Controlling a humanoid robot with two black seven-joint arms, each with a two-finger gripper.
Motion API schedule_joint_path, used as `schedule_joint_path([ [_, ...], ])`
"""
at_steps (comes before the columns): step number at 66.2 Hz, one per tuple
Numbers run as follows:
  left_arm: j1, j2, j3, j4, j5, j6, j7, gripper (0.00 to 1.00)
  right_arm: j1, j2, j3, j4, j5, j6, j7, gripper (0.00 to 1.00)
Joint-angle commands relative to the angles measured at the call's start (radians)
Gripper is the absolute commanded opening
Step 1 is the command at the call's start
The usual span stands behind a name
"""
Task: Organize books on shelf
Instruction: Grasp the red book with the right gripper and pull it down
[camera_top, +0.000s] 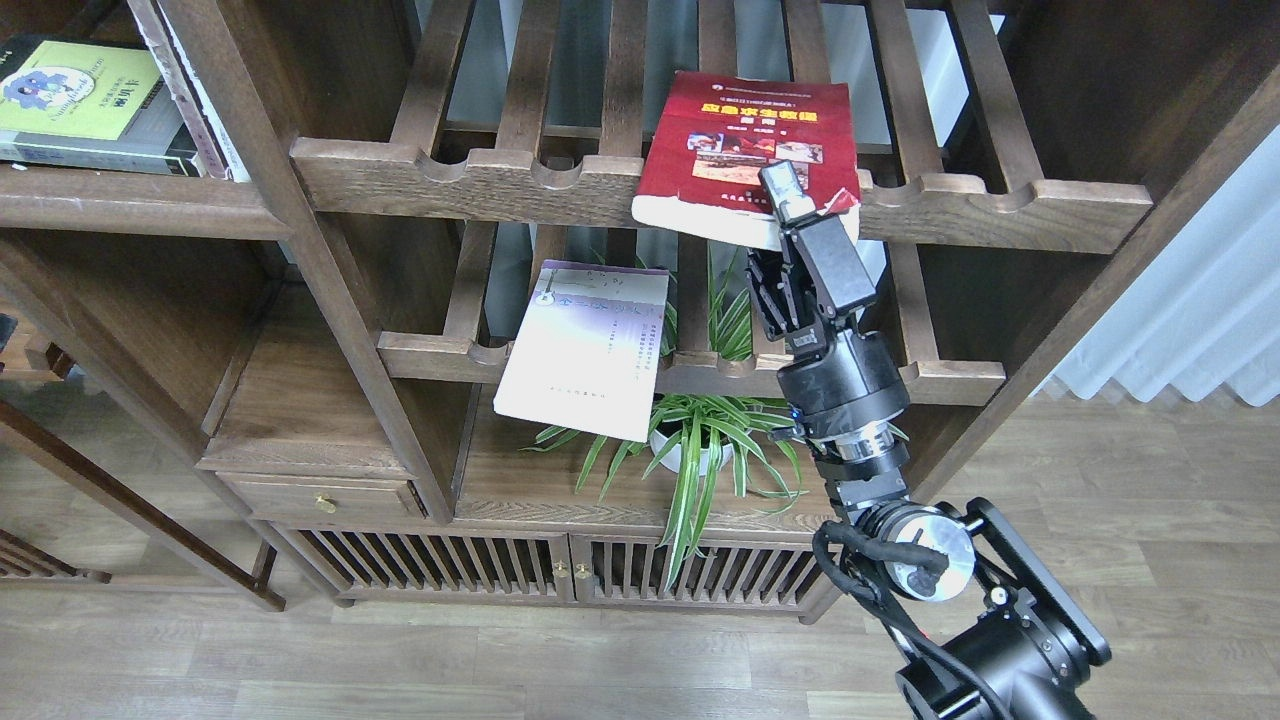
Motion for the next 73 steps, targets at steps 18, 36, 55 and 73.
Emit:
schedule_joint_path([
  [18, 0.0, 0.0, -0.004, 0.016, -0.008, 0.0, -0.005, 1.0, -0.042, 0.0, -0.004, -0.007, 0.002, 0.098, 0.003, 0.04],
  [36, 0.003, 0.0, 0.017, 0.028, -0.055, 0.0, 0.0, 1.0, -0.251, 0.0, -0.015, 0.015, 0.003, 0.098, 0.0, 0.04],
  [55, 0.006, -0.003, 0.031, 0.026, -0.055, 0.0, 0.0, 1.0, -0.427, 0.0, -0.015, 0.015, 0.005, 0.098, 0.0, 0.04],
  [73, 0.014, -0.009, 0.04, 0.028, -0.055, 0.0, 0.001, 1.0, -0.552, -0.043, 0.0, 0.012, 0.04, 0.098, 0.003, 0.04],
])
